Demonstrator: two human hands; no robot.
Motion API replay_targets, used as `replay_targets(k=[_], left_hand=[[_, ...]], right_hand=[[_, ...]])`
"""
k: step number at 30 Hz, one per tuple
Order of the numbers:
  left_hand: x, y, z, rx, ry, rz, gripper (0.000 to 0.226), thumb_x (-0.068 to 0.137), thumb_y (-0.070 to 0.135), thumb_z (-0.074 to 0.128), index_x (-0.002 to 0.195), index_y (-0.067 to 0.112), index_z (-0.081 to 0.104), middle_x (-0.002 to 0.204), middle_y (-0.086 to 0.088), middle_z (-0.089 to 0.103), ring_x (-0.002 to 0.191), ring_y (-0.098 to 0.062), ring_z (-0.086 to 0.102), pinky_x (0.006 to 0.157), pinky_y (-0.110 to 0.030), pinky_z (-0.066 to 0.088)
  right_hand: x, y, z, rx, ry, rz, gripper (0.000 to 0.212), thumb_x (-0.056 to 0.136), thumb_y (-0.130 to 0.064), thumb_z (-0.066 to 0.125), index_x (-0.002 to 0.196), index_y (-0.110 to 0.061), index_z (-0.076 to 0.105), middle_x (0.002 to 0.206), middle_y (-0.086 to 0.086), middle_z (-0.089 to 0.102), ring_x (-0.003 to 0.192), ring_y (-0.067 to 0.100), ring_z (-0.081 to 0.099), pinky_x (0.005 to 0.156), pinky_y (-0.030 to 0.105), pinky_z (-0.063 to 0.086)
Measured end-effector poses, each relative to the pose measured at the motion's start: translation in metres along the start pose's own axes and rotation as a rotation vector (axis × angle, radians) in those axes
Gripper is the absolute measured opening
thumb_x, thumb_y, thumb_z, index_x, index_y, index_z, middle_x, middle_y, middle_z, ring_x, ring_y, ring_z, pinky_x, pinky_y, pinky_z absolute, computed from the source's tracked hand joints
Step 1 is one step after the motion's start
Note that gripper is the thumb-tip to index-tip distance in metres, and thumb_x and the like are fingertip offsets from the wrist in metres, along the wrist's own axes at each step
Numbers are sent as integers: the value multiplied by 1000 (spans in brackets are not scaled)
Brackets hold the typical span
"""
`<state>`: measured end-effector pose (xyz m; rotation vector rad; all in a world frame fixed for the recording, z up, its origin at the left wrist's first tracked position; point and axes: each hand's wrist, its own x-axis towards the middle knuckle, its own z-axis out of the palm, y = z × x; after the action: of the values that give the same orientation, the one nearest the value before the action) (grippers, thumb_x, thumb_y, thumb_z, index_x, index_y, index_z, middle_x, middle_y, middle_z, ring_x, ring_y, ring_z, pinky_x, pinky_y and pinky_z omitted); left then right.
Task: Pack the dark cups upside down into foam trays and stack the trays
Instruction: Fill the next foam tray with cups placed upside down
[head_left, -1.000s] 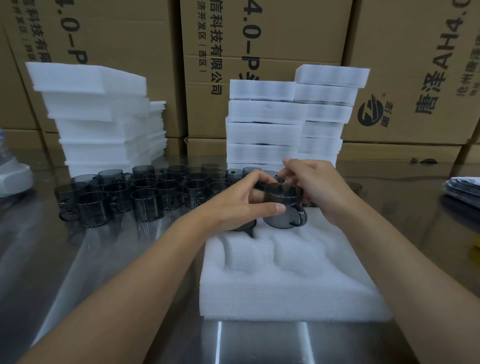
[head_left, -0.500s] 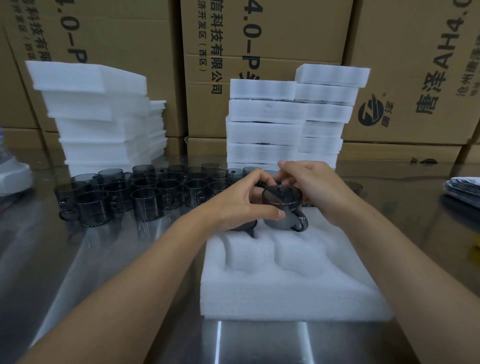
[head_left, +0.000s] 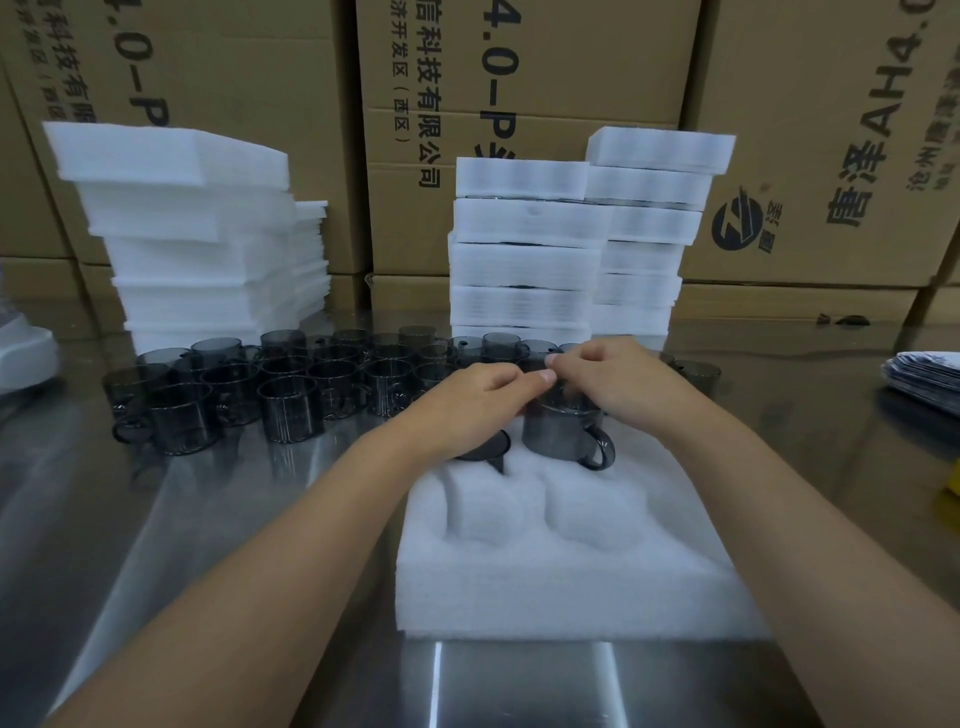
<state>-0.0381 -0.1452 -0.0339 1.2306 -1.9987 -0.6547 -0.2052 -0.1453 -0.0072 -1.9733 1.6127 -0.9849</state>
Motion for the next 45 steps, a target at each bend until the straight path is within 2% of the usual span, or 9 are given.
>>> replay_targets(k=[4, 10, 13, 19, 28, 34, 38, 43, 45], left_hand=[[-3, 4, 0, 18, -55, -22, 83, 72, 76, 38, 99, 2, 62, 107, -20, 63, 99, -30, 61, 99, -48, 41], [-2, 4, 1, 48, -55, -47, 94, 63, 86, 34, 101, 5, 64, 93, -7, 66, 98, -26, 63, 96, -42, 44], [0, 3, 0, 54, -39, -65, 76, 68, 85, 37, 80, 15, 65, 78, 3, 57, 75, -14, 57, 77, -33, 42], [0, 2, -11, -40, -212, -104, 42, 86, 64, 50, 98, 28, 69, 108, 14, 68, 108, -2, 59, 100, -27, 40], [-1, 0, -21, -29, -267, -97, 23, 92, 43, 56, 101, 27, 69, 113, 11, 67, 114, -4, 56, 107, -28, 36], [-2, 2, -10, -8, -264, -123, 33, 91, 63, 39, 103, 44, 63, 112, 28, 59, 114, 1, 50, 96, -23, 32], [-3, 2, -7, -9, -252, -121, 50, 87, 71, 36, 118, 39, 60, 128, 21, 55, 120, -1, 47, 101, -26, 31], [-3, 4, -15, 30, -257, -85, 25, 89, 60, 48, 81, 44, 65, 89, 29, 62, 93, 9, 55, 85, -19, 37], [-1, 2, -17, -6, -271, -55, 19, 90, 51, 53, 87, 40, 68, 97, 26, 65, 100, 7, 57, 94, -21, 39]], right_hand=[[2, 1, 0, -87, -29, 51, 53, 93, -48, 49, 104, 2, 65, 103, 18, 70, 92, 28, 65, 86, 39, 49], [4, 2, -2, -169, -113, 126, 45, 99, -45, 41, 78, -14, 67, 97, 7, 69, 92, 23, 60, 69, 30, 40], [5, -1, -3, -200, -136, 129, 41, 101, -36, 39, 85, -10, 67, 93, 8, 63, 82, 21, 55, 61, 28, 38], [1, 0, 2, -149, -160, 115, 49, 97, -48, 37, 88, -14, 70, 106, 7, 66, 100, 25, 58, 93, 36, 43], [-3, -10, 9, -46, -164, 11, 56, 94, -51, 41, 97, -1, 69, 97, 13, 71, 95, 29, 63, 93, 44, 47], [0, -5, -2, -66, -182, 38, 40, 98, -39, 48, 85, -10, 72, 85, 2, 70, 81, 17, 61, 77, 28, 44], [0, -5, -5, -178, -177, 21, 48, 102, -35, 42, 57, -20, 51, 60, -6, 48, 56, 7, 42, 46, 14, 31], [-4, -6, -2, -263, -247, -30, 46, 104, -38, 31, 65, -17, 46, 66, -2, 46, 62, 12, 41, 57, 26, 29], [-5, -8, 0, -251, -296, -44, 45, 103, -43, 31, 67, -23, 49, 68, -5, 50, 65, 11, 44, 62, 26, 32]])
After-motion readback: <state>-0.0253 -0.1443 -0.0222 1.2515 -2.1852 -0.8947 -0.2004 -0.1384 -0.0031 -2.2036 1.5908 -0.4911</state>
